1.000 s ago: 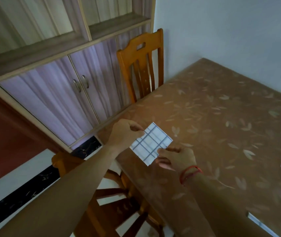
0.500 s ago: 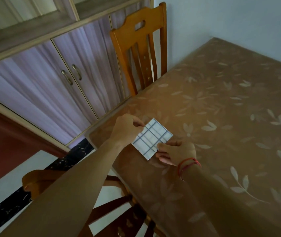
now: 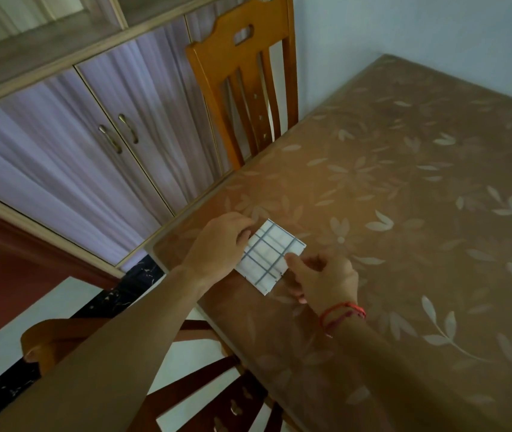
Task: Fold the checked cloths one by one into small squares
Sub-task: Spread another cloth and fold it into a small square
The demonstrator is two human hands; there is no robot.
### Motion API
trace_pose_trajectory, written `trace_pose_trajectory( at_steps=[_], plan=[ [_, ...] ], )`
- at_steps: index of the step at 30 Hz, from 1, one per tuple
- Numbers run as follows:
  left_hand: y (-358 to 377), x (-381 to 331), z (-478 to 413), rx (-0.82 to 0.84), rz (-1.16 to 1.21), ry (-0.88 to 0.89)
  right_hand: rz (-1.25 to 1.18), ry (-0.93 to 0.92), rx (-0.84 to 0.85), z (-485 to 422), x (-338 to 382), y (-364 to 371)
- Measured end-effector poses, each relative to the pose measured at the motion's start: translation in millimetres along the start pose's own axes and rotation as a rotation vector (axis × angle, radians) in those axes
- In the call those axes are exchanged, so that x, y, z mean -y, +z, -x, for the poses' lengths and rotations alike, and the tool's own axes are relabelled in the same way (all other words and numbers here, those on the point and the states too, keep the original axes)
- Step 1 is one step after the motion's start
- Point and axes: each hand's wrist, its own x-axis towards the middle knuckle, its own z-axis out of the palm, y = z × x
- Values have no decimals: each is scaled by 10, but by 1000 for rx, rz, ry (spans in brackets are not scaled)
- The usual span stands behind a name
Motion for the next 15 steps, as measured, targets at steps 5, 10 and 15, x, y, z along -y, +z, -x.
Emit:
trace_pose_trajectory(
  at_steps=[5,10,15],
  plan=[
    [126,105,65,151,-120,239,421,-647,-133,-1,-123,213],
    [293,251,15,286,-293,387,887,-715,195,-162,-141,371],
    [320,362,-3,279,-396,471,1051,-681,260,-314,-144,406]
  ],
)
